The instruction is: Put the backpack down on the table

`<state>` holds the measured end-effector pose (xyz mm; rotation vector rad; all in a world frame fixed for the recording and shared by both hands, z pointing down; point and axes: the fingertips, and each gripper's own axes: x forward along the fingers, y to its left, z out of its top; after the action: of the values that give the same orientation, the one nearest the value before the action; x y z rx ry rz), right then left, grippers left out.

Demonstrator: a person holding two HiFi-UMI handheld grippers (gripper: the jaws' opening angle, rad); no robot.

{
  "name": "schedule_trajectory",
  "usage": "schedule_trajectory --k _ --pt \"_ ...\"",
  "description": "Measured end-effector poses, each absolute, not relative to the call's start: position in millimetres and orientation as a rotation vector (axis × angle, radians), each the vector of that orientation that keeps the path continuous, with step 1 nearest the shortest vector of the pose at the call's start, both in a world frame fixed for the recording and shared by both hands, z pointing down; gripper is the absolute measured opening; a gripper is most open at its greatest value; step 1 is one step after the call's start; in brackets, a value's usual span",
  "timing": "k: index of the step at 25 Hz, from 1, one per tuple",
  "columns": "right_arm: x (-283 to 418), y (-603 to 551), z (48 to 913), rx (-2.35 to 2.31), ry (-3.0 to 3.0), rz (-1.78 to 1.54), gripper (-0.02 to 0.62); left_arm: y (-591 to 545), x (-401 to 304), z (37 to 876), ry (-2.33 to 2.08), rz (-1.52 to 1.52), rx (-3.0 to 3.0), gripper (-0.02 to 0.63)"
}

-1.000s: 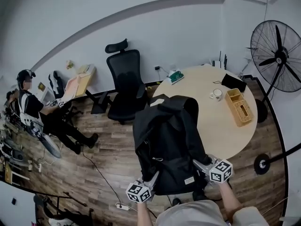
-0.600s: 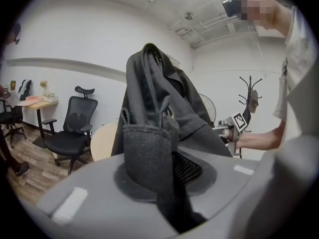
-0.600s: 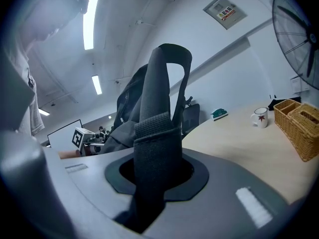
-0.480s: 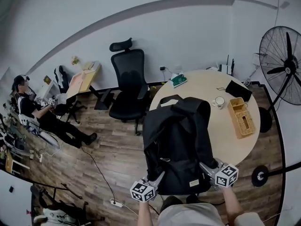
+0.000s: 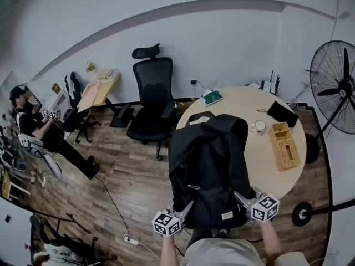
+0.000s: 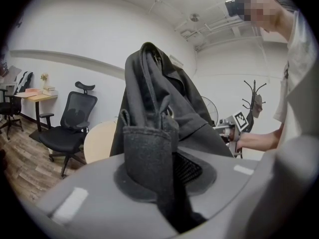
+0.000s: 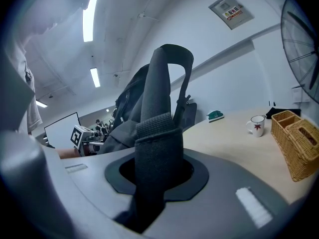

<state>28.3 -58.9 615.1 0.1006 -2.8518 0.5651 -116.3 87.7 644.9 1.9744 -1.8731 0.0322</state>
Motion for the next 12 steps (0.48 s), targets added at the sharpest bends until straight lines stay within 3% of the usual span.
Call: schedule_trajectory --k 12 --pt "-1 -151 567 0.305 -2.909 0.472 0.081 -26 -162 604 -1.783 0.021 2.133 0.14"
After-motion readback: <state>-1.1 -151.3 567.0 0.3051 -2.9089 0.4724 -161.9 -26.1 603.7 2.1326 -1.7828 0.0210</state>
